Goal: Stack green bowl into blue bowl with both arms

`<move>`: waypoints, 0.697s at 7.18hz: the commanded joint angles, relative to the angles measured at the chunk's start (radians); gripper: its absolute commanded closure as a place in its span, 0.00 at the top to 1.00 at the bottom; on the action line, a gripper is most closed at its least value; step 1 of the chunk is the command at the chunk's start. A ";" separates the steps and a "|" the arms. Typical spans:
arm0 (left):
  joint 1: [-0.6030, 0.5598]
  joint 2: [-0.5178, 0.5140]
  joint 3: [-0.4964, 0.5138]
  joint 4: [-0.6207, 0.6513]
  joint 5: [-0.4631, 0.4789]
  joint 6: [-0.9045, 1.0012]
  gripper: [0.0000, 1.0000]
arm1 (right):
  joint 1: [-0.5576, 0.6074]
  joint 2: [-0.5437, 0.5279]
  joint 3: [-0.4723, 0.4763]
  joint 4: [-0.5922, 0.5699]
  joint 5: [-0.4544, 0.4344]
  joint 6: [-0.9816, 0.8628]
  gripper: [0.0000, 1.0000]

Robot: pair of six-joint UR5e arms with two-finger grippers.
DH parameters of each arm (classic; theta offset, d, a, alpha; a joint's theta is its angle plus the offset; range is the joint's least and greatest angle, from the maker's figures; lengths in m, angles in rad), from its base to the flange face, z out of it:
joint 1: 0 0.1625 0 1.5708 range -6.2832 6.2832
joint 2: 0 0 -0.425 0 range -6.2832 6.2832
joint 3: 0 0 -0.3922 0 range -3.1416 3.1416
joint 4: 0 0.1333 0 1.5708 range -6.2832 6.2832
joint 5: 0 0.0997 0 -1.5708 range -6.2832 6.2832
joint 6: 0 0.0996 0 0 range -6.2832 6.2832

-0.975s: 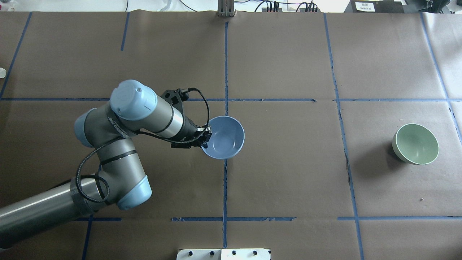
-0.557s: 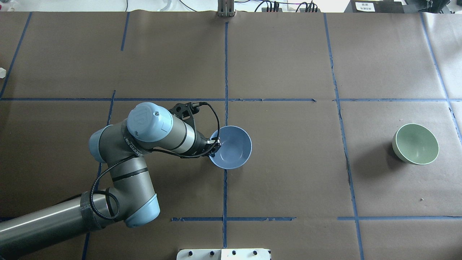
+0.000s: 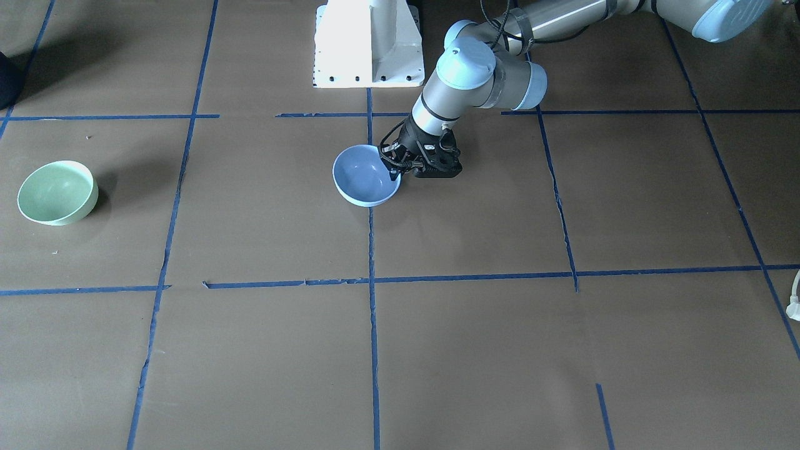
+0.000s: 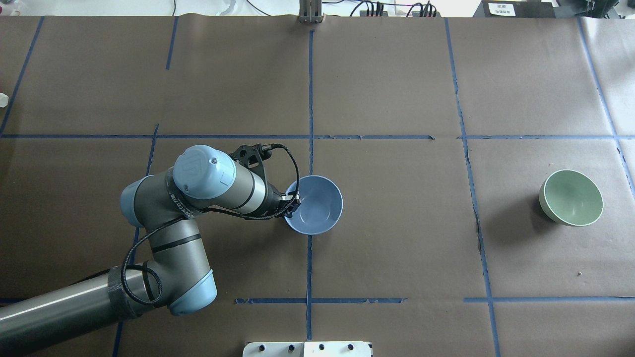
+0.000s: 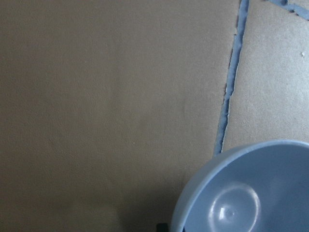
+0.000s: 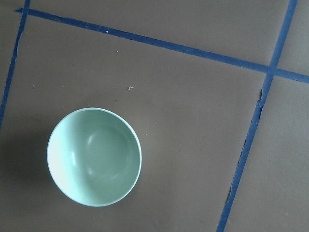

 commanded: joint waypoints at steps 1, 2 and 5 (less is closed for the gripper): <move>-0.002 0.016 -0.006 0.000 0.000 0.000 0.21 | 0.000 0.000 0.000 0.000 0.000 0.000 1.00; -0.002 0.022 -0.006 -0.001 0.002 0.000 0.46 | 0.000 0.000 0.000 0.000 0.000 0.000 1.00; -0.011 0.089 -0.174 -0.001 0.091 -0.008 1.00 | -0.028 0.003 0.005 0.003 0.020 0.008 1.00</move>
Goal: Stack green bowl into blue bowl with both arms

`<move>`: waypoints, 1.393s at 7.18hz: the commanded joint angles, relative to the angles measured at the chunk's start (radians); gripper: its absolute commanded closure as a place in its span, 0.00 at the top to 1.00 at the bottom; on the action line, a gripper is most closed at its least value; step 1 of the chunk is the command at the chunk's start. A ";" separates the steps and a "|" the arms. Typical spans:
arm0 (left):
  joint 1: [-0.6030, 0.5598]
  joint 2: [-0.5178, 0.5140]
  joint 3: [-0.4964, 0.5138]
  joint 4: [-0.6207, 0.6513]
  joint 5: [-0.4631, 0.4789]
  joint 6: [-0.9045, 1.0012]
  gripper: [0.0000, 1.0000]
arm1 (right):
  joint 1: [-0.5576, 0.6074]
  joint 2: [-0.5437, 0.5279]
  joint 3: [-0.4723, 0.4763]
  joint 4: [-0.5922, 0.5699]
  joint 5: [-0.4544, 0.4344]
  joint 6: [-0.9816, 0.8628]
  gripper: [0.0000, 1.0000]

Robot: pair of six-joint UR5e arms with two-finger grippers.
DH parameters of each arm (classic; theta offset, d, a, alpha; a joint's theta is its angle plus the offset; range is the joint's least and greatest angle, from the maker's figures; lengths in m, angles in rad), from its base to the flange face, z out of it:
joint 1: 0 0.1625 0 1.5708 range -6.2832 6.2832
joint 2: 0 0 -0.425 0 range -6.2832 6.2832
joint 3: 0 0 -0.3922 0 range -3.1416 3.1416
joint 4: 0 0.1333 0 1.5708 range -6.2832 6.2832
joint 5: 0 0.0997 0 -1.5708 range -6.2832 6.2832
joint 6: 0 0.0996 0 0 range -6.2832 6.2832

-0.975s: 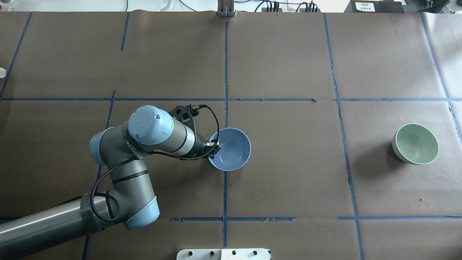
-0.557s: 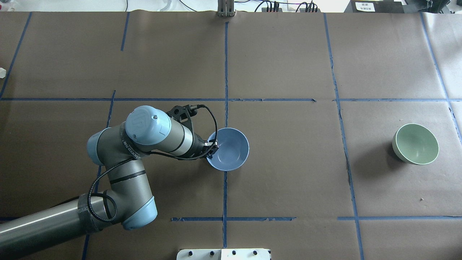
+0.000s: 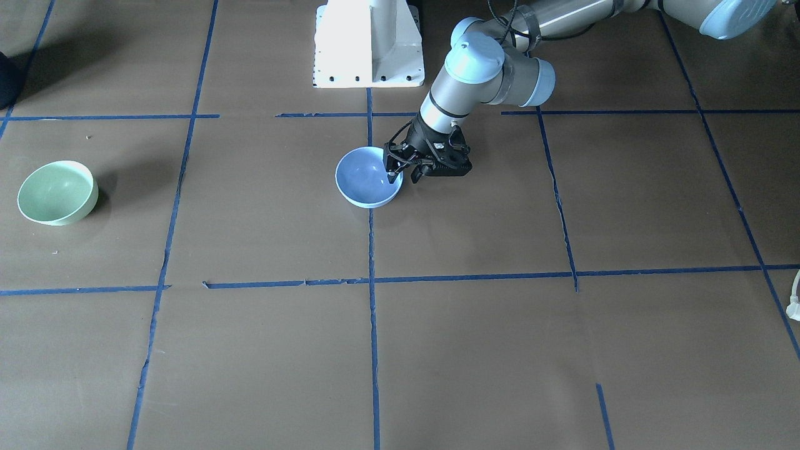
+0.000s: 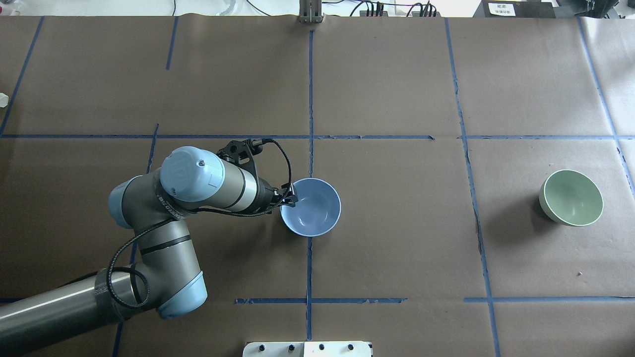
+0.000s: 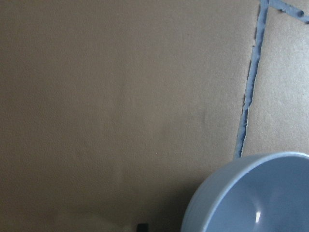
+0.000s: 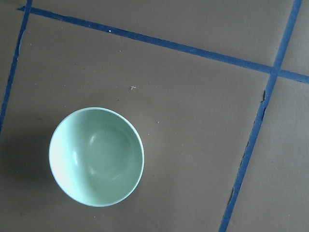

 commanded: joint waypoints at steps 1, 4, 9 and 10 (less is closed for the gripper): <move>-0.018 0.074 -0.179 0.002 0.018 -0.004 1.00 | -0.028 0.000 0.002 0.001 0.039 0.058 1.00; -0.025 0.129 -0.244 0.002 0.018 -0.010 1.00 | -0.176 -0.012 -0.198 0.508 0.005 0.445 1.00; -0.023 0.134 -0.241 0.002 0.019 -0.010 1.00 | -0.431 -0.021 -0.395 1.097 -0.207 1.008 0.47; -0.023 0.134 -0.246 0.000 0.018 -0.010 1.00 | -0.430 -0.024 -0.393 1.098 -0.202 1.006 0.03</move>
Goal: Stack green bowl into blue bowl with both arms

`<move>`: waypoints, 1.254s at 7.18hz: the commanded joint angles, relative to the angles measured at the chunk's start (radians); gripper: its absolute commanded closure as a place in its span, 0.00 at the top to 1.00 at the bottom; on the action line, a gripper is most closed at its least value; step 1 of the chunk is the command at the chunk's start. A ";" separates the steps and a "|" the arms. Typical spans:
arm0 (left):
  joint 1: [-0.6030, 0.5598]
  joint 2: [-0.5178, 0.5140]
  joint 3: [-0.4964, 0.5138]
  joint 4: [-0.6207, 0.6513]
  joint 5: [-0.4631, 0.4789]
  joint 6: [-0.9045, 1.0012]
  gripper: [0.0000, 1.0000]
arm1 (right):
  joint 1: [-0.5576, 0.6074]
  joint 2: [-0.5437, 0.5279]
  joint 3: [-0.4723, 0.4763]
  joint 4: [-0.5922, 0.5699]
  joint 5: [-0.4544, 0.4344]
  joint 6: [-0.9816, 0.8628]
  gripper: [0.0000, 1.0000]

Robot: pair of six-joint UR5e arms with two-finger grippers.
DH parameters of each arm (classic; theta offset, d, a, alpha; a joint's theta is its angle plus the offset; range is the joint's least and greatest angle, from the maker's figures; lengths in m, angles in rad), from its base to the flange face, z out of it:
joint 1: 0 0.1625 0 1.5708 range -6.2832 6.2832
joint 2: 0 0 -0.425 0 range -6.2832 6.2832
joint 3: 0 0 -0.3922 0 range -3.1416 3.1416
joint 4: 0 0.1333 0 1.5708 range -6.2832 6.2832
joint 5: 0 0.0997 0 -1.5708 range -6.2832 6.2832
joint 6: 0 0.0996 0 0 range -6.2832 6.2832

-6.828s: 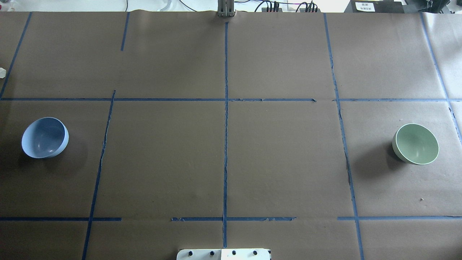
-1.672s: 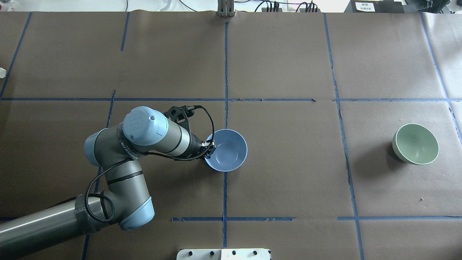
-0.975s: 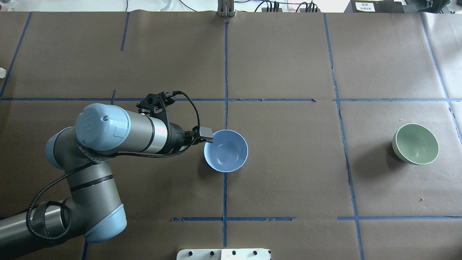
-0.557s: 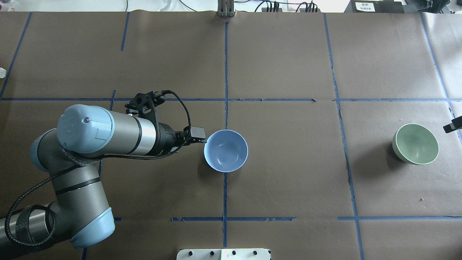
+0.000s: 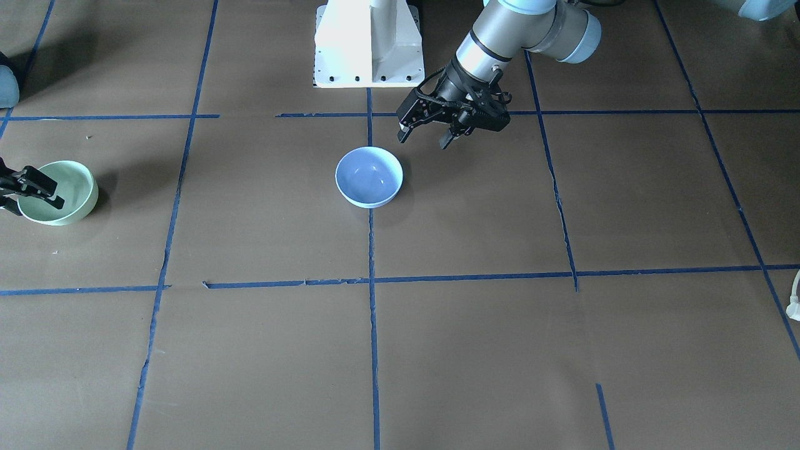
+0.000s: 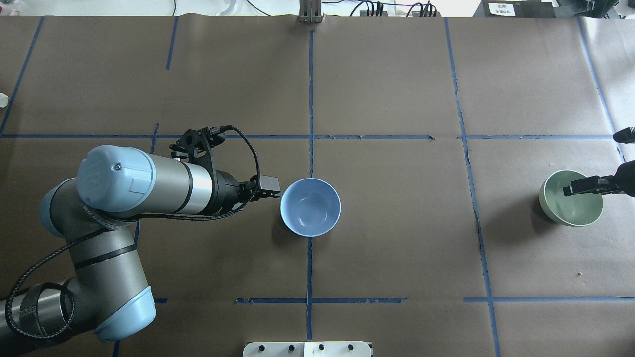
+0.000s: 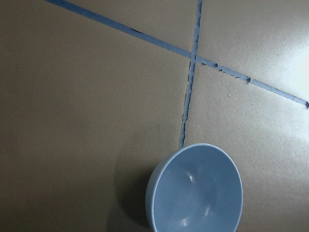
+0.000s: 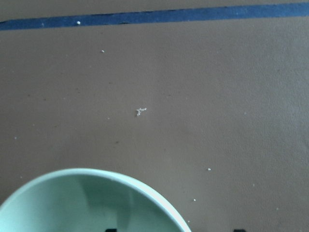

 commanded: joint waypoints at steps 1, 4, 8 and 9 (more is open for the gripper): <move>-0.001 0.000 -0.003 -0.001 0.000 0.000 1.00 | -0.006 -0.006 0.001 0.013 0.002 0.007 0.00; -0.042 0.014 -0.090 -0.001 -0.001 0.000 1.00 | -0.015 -0.010 0.166 0.007 0.184 0.023 0.00; -0.110 0.034 -0.163 -0.010 -0.003 -0.035 1.00 | -0.346 0.348 0.304 -0.007 -0.012 0.738 0.00; -0.110 0.034 -0.163 -0.010 -0.003 -0.035 1.00 | -0.418 0.453 0.306 -0.107 -0.133 0.818 0.00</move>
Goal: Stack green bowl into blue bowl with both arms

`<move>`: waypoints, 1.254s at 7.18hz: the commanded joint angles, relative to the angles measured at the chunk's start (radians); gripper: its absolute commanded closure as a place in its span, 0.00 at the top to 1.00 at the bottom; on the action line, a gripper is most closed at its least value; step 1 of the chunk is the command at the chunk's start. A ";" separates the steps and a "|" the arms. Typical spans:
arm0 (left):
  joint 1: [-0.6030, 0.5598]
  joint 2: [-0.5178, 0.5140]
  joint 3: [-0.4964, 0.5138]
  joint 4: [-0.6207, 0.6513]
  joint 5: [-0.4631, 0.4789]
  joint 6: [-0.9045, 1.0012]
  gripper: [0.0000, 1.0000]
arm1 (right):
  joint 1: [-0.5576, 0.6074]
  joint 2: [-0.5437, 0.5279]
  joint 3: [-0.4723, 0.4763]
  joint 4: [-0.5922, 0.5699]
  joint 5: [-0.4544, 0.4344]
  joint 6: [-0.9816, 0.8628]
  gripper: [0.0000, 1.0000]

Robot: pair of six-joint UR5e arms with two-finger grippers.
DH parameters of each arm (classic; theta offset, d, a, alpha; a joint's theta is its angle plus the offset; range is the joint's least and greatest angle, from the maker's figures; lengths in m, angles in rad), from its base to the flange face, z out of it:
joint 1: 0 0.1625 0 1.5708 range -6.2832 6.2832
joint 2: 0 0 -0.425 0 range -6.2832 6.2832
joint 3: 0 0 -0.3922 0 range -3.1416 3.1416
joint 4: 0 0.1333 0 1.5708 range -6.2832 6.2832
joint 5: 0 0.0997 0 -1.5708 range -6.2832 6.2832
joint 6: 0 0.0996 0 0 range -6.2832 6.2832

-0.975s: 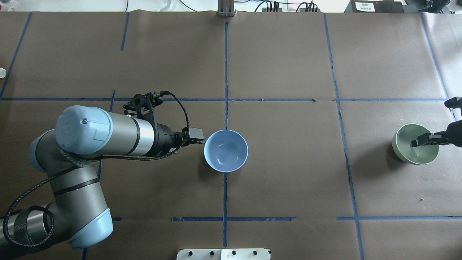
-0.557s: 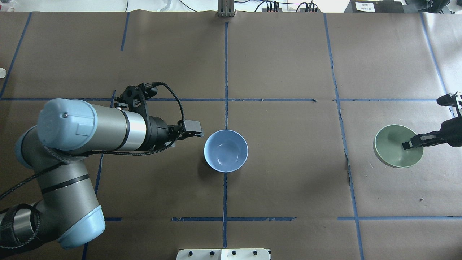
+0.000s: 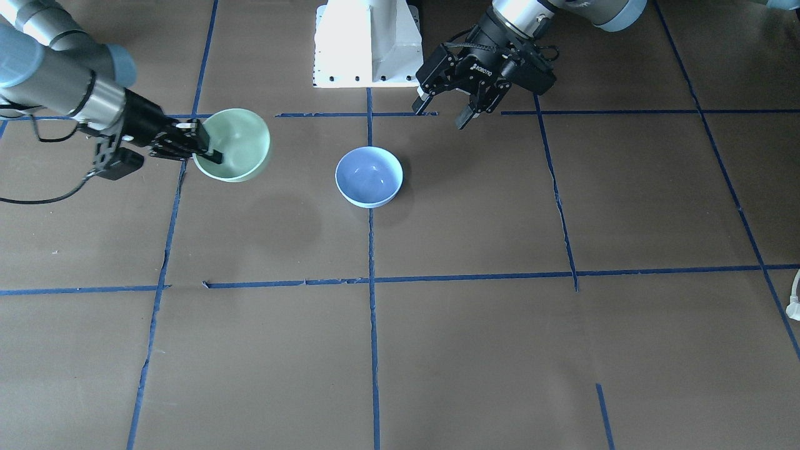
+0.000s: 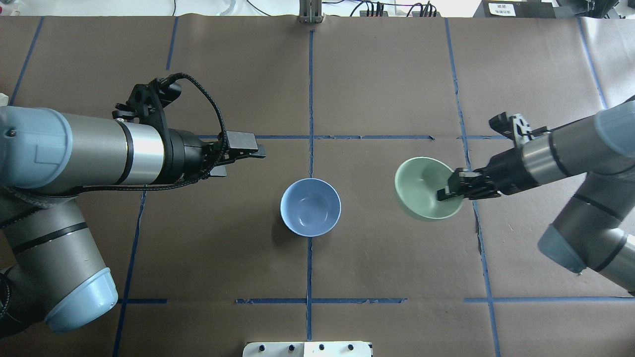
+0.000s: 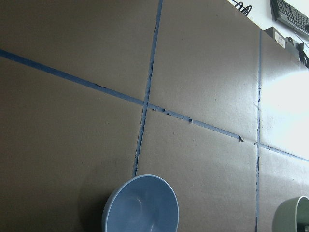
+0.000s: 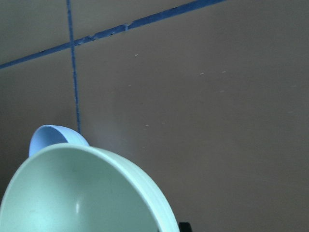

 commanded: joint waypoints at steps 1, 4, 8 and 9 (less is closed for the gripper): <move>-0.002 0.001 0.000 -0.002 0.000 -0.003 1.00 | -0.169 0.244 0.005 -0.250 -0.245 0.167 0.00; -0.002 0.002 0.002 -0.002 0.000 -0.004 1.00 | -0.302 0.325 -0.012 -0.365 -0.467 0.224 0.01; -0.002 0.004 0.002 -0.002 0.000 -0.004 1.00 | -0.308 0.318 -0.012 -0.414 -0.526 0.222 0.01; -0.001 0.004 0.002 -0.002 0.000 -0.004 1.00 | -0.310 0.318 -0.013 -0.428 -0.537 0.222 0.01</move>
